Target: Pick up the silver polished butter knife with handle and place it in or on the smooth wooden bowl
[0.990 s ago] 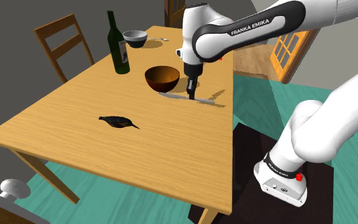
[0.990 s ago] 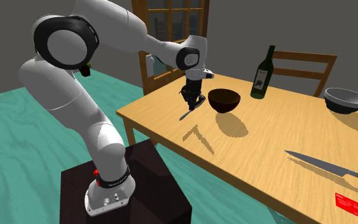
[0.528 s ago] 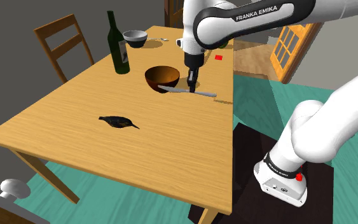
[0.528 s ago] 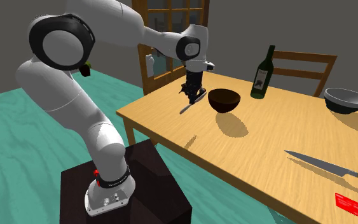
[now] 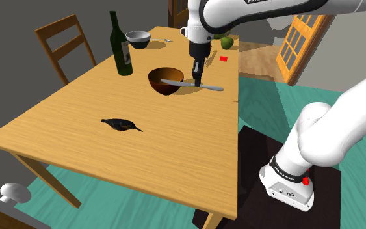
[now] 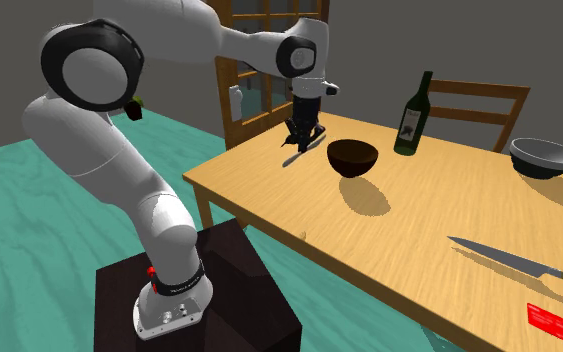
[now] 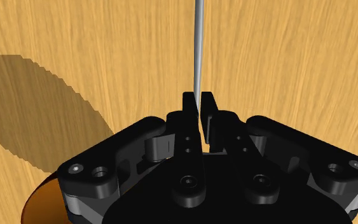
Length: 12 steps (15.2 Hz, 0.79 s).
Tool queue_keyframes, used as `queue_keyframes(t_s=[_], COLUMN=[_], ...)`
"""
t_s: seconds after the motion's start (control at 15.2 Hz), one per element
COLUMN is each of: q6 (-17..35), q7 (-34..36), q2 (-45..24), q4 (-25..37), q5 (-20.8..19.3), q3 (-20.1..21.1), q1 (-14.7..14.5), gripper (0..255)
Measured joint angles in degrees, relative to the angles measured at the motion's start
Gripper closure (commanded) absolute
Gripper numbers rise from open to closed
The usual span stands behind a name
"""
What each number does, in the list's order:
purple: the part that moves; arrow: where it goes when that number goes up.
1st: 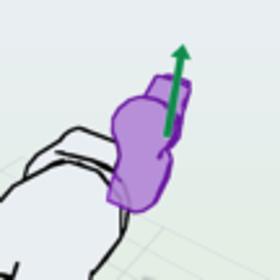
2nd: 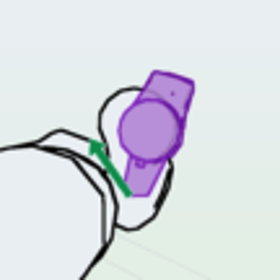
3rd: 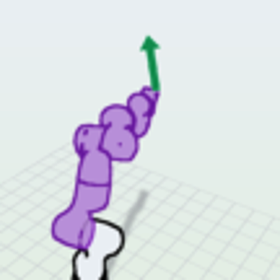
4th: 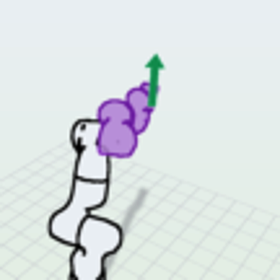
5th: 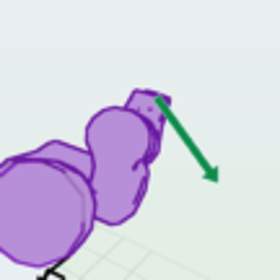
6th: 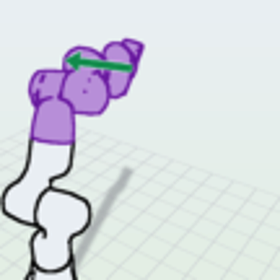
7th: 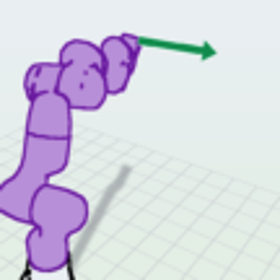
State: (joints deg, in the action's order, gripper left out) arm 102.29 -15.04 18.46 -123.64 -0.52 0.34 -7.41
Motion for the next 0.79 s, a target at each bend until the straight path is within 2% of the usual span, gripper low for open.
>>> queue_keyframes(t_s=[0.66, 0.79], q6=[-7.4, -8.1], q7=[0.0, -0.5], q2=[-0.1, -2.9], q4=[7.5, 11.0], q5=[0.0, -0.1], q3=[0.0, -0.3], q1=[0.0, 0.2], gripper=[255, 255])
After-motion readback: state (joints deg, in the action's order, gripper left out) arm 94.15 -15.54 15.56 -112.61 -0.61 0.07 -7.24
